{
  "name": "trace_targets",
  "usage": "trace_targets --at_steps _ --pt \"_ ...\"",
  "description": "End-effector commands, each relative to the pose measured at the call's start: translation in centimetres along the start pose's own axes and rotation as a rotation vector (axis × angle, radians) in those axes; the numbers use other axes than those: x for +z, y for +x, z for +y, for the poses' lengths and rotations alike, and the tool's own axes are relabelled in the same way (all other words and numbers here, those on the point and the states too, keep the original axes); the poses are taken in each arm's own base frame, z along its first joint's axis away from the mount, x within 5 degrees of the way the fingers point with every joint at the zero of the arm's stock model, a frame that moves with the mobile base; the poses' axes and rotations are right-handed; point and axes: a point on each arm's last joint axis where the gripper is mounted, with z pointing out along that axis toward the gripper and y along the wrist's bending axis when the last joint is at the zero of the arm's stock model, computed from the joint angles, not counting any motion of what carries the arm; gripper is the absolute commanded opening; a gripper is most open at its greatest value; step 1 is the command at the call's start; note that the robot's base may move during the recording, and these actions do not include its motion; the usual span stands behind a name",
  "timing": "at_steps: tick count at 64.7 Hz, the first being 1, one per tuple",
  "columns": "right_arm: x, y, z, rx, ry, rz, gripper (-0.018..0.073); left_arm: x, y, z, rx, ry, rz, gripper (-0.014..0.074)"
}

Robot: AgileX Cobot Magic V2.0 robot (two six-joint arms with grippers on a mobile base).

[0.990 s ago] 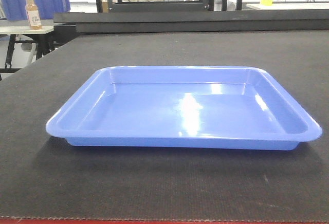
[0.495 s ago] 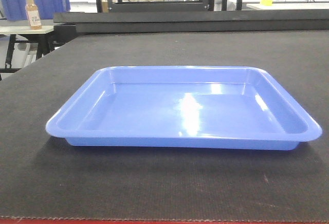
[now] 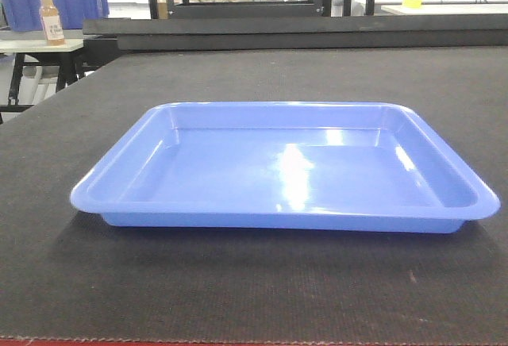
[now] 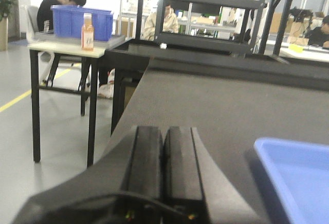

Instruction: Grab blue tray and place on right shelf

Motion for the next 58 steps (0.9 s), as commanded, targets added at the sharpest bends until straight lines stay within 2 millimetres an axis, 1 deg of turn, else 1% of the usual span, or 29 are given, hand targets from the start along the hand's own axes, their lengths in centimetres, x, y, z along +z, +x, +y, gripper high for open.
trace_targets --at_steps 1,5,6,7,11,12,13,14,19,20,22,25,29,35,46,49,52,55,58 --pt "-0.4 -4.6 0.2 -0.009 0.002 -0.063 0.0054 -0.3 -5.2 -0.5 -0.002 0.010 -0.100 -0.0048" --pt "-0.2 -6.6 0.3 -0.008 0.011 0.043 0.0054 -0.3 -7.7 -0.8 0.001 0.012 -0.027 -0.0048" --pt "-0.1 -6.8 0.3 -0.008 0.014 0.088 0.0054 -0.2 -8.1 -0.8 0.001 0.012 -0.002 -0.0048" --pt "0.1 -7.4 0.3 -0.008 0.017 0.114 0.0054 -0.2 -8.6 -0.9 0.002 0.012 0.024 -0.0048" --pt "1.0 -8.5 0.4 -0.007 0.028 0.277 0.0054 0.4 -10.3 -1.2 -0.004 0.014 0.162 -0.0048" --pt "1.1 -9.0 0.4 -0.007 0.030 0.297 0.0054 0.6 -10.6 -1.2 -0.006 0.014 0.187 -0.0048" --pt "1.5 -9.1 0.4 -0.007 0.034 0.353 0.0054 0.9 -11.0 -1.3 -0.005 0.013 0.224 -0.0048" --pt "1.7 -9.5 0.4 -0.006 0.035 0.373 0.0054 1.1 -11.2 -1.3 -0.005 0.013 0.248 -0.0048" --pt "3.3 -10.3 0.4 -0.017 0.044 0.538 0.0054 2.7 -11.9 -1.5 0.000 0.008 0.409 -0.0048" --pt "3.9 -10.4 0.4 -0.030 0.044 0.599 0.0054 3.2 -11.9 -1.5 0.004 0.008 0.459 -0.0048" --pt "4.6 -10.5 0.4 -0.041 0.043 0.658 0.0054 3.9 -11.7 -1.5 0.007 0.005 0.546 -0.0048" --pt "5.6 -10.6 0.4 -0.051 0.044 0.760 0.0054 4.9 -11.5 -1.5 0.006 0.002 0.638 -0.0048" --pt "7.1 -10.3 0.4 -0.050 0.050 0.919 0.0054 6.3 -10.8 -1.5 -0.007 0.003 0.761 -0.0048" --pt "8.4 -10.0 0.4 -0.049 0.054 1.024 0.0054 7.9 -9.6 -1.5 -0.020 0.001 0.867 -0.0048" --pt "10.1 -8.8 0.6 -0.014 0.037 1.110 0.0054 10.3 -7.9 -1.5 -0.047 0.001 0.966 -0.0048" --pt "10.5 -8.6 0.7 -0.004 0.030 1.109 0.0054 11.0 -7.5 -1.6 -0.072 0.009 0.973 -0.0048" --pt "11.3 -8.4 0.7 0.003 0.028 1.080 0.0054 11.9 -7.0 -1.8 -0.099 0.015 0.986 -0.0048" --pt "12.0 -8.1 0.7 0.045 0.050 1.097 0.0054 12.7 -6.4 -1.8 -0.123 0.018 1.013 -0.0047" --pt "12.8 -7.3 0.7 0.100 0.090 1.159 0.0055 13.5 -5.6 -2.0 -0.155 0.023 1.053 -0.0041"
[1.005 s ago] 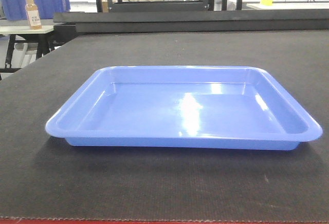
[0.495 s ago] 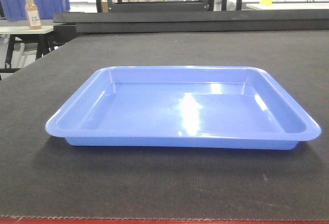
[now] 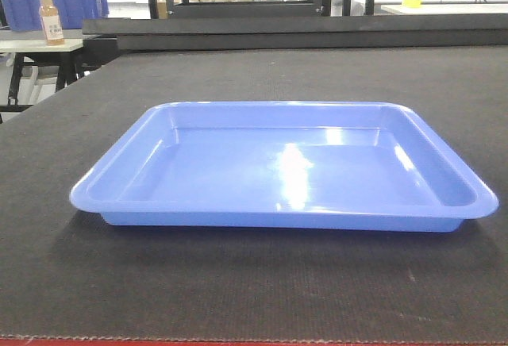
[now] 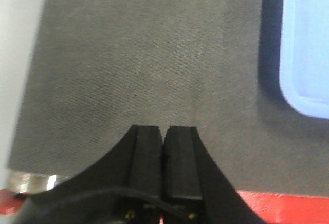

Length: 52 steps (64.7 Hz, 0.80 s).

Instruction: Grab blue tray and place on right shelf

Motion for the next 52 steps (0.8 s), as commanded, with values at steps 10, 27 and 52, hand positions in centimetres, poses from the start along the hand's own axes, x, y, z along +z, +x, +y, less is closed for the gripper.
trace_targets --at_steps 10,27,52 --pt "3.8 -3.9 0.0 0.168 0.041 0.083 0.0056 3.0 -3.9 -1.4 -0.074 0.100 0.038 -0.0042" --pt "8.1 -8.2 3.1 0.151 0.022 0.154 0.0056 5.7 -6.9 -5.8 0.019 0.037 0.076 -0.0042" --pt "12.4 -13.1 5.8 0.165 0.028 0.224 0.0056 12.1 -12.3 -12.7 0.055 0.127 0.178 -0.0041"
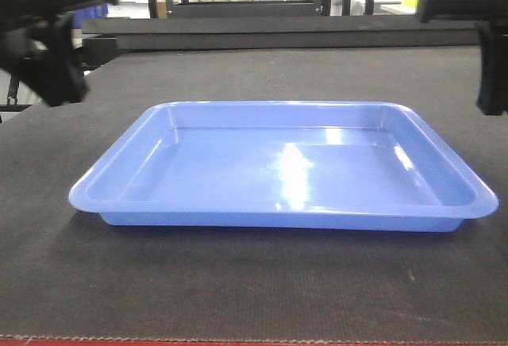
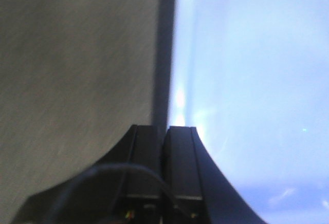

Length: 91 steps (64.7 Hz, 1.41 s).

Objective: Grab blue tray and place on right shelf
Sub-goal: 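Lower both grippers onto the two side rims of the blue tray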

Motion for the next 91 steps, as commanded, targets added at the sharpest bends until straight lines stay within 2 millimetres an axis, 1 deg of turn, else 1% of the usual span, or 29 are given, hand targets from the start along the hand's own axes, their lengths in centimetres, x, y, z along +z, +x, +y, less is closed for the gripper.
trace_targets --at_steps 1,9,15,25,31,33,35,38,45,46,48,53,67,75,84,91 --pt "-1.3 -1.4 0.5 -0.002 -0.010 -0.058 0.0056 -0.5 -2.1 -1.5 -0.003 0.038 -0.051 -0.0041" --pt "-0.4 -2.5 1.0 -0.001 -0.014 -0.063 0.0056 1.1 -3.5 -2.3 0.021 0.028 -0.006 -0.0041" --pt "0.5 -2.8 1.1 0.000 -0.010 -0.051 0.0056 2.3 -4.3 -2.8 0.083 0.008 0.032 -0.0041" --pt "2.0 -3.0 1.2 0.003 0.006 -0.012 0.0056 3.9 -4.3 -3.2 0.137 -0.062 0.106 -0.0033" --pt "2.3 -3.1 1.3 0.003 0.004 -0.015 0.0060 4.1 -4.2 -3.1 0.140 -0.076 0.120 0.0019" --pt "2.3 -3.2 1.3 0.003 0.002 -0.020 0.0078 4.1 -4.2 -3.1 0.137 -0.076 0.120 0.0042" --pt "2.3 -3.2 1.3 0.003 0.000 -0.025 0.0106 4.1 -4.3 -3.1 0.137 -0.076 0.117 0.0077" --pt "2.3 -3.2 1.3 0.003 0.000 -0.026 0.0171 4.1 -4.3 -3.1 0.137 -0.076 0.113 0.0127" --pt "2.3 -3.2 1.3 0.003 0.000 -0.026 0.0403 4.1 -4.3 -3.1 0.099 -0.078 0.107 0.0241" --pt "2.3 -3.3 1.3 0.003 -0.001 -0.028 0.0447 4.1 -4.3 -3.1 0.091 -0.080 0.106 0.0251" --pt "2.3 -3.3 1.3 0.003 -0.001 -0.028 0.0497 4.1 -4.3 -3.0 0.077 -0.081 0.106 0.0268" --pt "2.3 -3.3 1.3 0.003 -0.002 -0.028 0.0578 4.1 -4.3 -3.0 0.066 -0.083 0.105 0.0292" --pt "2.3 -3.4 1.8 0.027 -0.053 -0.039 0.0578 4.1 -4.6 -2.6 0.076 -0.105 0.082 0.0295" --pt "2.3 -3.6 1.9 0.029 -0.061 -0.059 0.0578 4.1 -4.8 -2.5 0.048 -0.078 0.084 0.0295" --pt "3.4 -3.6 1.9 0.029 -0.047 -0.027 0.0578 4.1 -4.9 -2.5 0.045 -0.072 0.074 0.0295" --pt "4.1 -3.6 1.9 0.031 -0.039 -0.002 0.0578 4.5 -4.6 -2.5 0.036 -0.061 0.081 0.0295"
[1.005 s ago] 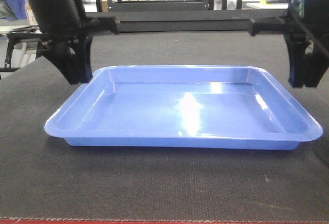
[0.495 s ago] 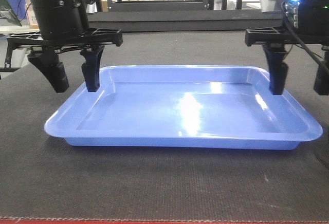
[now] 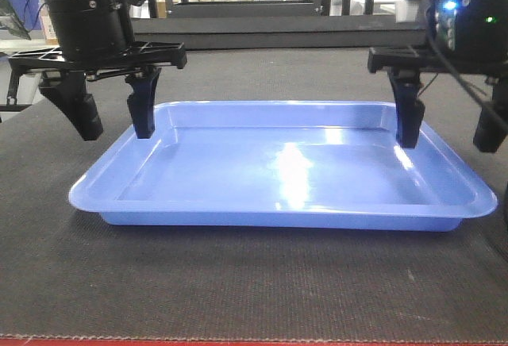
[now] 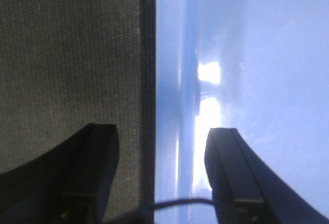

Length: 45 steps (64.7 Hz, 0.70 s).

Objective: Grab blue tray and place on right shelf
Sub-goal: 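Lower both grippers onto the two side rims of the blue tray, then close both grippers on the tray's side rims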

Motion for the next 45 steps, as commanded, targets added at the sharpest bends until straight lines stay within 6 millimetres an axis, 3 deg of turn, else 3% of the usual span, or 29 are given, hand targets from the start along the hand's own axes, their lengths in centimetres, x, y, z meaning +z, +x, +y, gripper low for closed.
trace_targets --at_steps 1,15,29,45 --pt "-1.8 -0.4 0.3 0.001 -0.032 -0.059 0.0578 -2.3 -0.3 -0.1 -0.022 0.042 -0.079 0.0295" --pt "-1.6 -0.5 0.4 0.002 -0.034 -0.063 0.0577 -0.8 0.5 0.4 -0.049 0.036 -0.049 0.0294" --pt "-0.9 -0.1 1.6 -0.047 -0.023 -0.060 0.0514 -0.5 0.5 0.4 -0.061 0.036 -0.043 0.0295" --pt "-0.3 -0.1 2.0 -0.034 -0.031 -0.051 0.0516 -0.4 0.7 0.4 -0.061 0.029 -0.021 0.0295"
